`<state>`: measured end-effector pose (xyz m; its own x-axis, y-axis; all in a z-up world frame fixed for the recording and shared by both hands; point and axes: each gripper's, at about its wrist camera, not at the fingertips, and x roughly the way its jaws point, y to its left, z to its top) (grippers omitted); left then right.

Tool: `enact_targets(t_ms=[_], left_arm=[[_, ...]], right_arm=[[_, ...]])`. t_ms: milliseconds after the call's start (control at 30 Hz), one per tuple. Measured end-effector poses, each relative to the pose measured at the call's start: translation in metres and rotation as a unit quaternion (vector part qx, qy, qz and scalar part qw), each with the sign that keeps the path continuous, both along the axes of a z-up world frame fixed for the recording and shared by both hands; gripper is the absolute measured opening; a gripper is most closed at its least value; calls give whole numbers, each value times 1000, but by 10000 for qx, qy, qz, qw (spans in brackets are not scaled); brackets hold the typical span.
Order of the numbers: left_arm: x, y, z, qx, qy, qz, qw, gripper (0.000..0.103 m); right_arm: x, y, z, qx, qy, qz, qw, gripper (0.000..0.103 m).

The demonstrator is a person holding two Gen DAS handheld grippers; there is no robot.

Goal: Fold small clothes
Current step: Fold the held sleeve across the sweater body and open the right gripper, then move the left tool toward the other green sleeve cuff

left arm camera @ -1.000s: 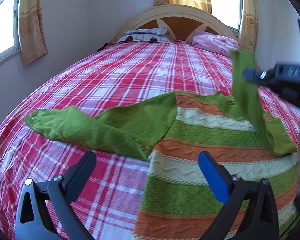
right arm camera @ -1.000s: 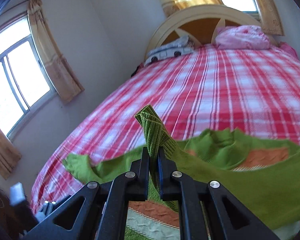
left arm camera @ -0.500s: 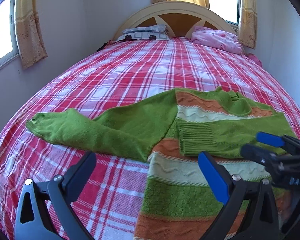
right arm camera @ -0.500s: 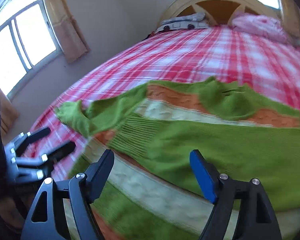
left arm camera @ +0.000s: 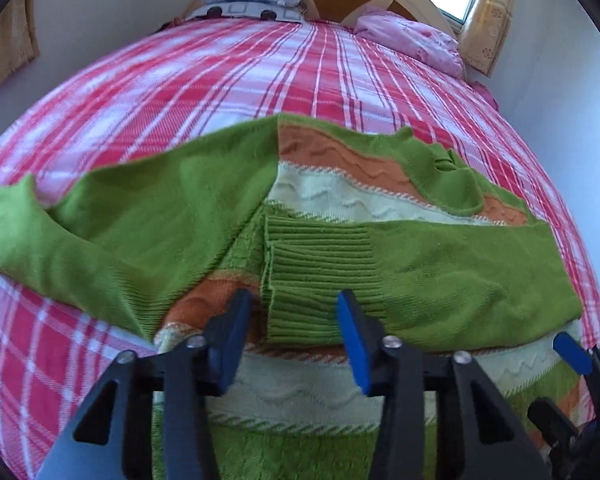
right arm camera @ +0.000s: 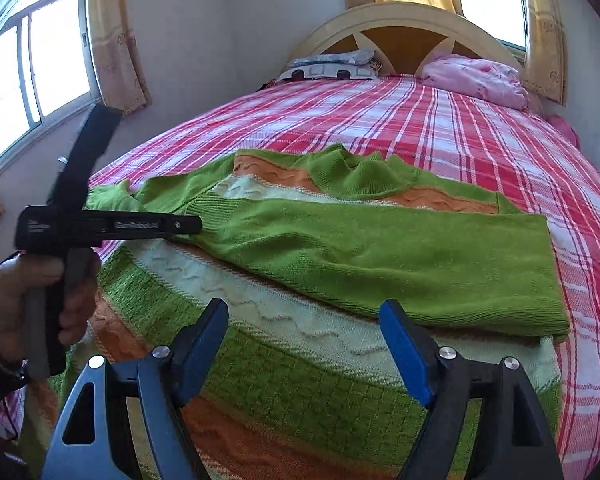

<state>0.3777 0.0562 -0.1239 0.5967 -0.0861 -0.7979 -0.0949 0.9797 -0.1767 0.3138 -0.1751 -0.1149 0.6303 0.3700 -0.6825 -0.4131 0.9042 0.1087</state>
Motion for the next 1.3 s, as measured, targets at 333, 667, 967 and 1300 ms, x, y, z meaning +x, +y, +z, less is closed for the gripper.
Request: enact_targets(t_ms=[333, 667, 967, 1300], left_arm=[[-14, -2, 20, 172, -409, -125, 9989, 6], [-13, 12, 10, 550, -393, 128, 9976, 0], [-21, 26, 14, -89, -506, 135, 9986, 23], [6, -1, 5, 13, -411, -149, 9990, 42]], right_arm=[[2, -5, -8, 71, 86, -66, 9999, 79], [6, -12, -12, 199, 211, -211, 9994, 79], [6, -7, -15, 16, 257, -268, 9993, 79], [8, -7, -16, -22, 279, -299, 9992, 79]])
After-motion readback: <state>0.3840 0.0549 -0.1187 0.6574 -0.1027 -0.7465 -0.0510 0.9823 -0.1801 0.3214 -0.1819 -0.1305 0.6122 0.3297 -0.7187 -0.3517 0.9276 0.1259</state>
